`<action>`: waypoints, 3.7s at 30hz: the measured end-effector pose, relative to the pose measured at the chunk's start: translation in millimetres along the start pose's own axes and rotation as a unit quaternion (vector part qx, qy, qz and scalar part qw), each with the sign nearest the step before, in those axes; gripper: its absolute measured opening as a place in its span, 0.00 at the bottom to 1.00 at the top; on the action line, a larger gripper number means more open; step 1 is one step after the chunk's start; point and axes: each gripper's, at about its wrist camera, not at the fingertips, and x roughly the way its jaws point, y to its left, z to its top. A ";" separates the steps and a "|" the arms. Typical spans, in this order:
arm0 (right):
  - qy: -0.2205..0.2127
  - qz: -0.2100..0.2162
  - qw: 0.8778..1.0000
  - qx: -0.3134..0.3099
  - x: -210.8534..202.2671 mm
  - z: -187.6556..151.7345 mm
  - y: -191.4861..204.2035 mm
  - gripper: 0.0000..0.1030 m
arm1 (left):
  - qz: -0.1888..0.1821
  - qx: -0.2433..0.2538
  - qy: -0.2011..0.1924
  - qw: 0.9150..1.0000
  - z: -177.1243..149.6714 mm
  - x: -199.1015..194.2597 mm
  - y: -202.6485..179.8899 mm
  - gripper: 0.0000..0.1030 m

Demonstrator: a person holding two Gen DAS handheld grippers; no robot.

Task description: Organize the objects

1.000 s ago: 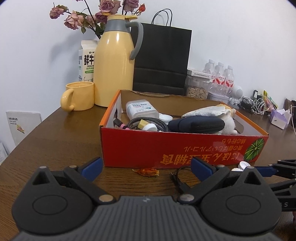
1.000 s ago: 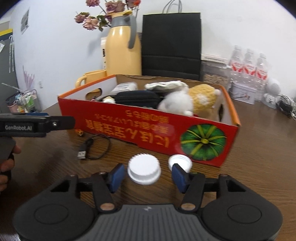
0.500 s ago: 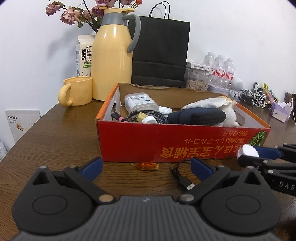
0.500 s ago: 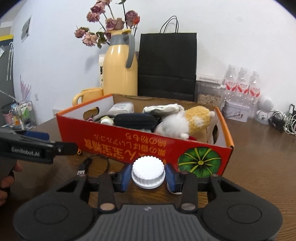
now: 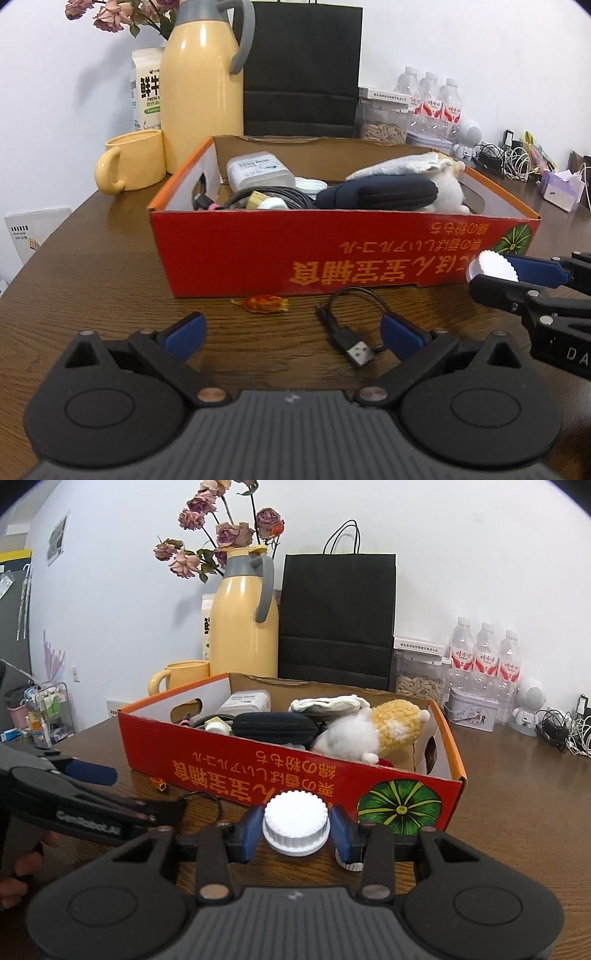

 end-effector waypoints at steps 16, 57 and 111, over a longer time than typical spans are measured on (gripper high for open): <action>-0.006 0.005 1.000 -0.008 -4.9 -1.3 3.3 0.38 | 0.010 -0.009 0.005 1.000 -5.0 -2.9 -26.5 0.17; -0.136 -0.031 0.990 0.001 22.4 118.2 -10.4 0.38 | 0.016 -0.032 -0.166 0.986 110.5 -18.5 -1.9 0.17; -0.059 -0.044 0.996 0.047 20.8 70.3 -50.1 1.00 | 0.014 -0.043 -0.196 0.980 87.6 -18.6 18.6 1.00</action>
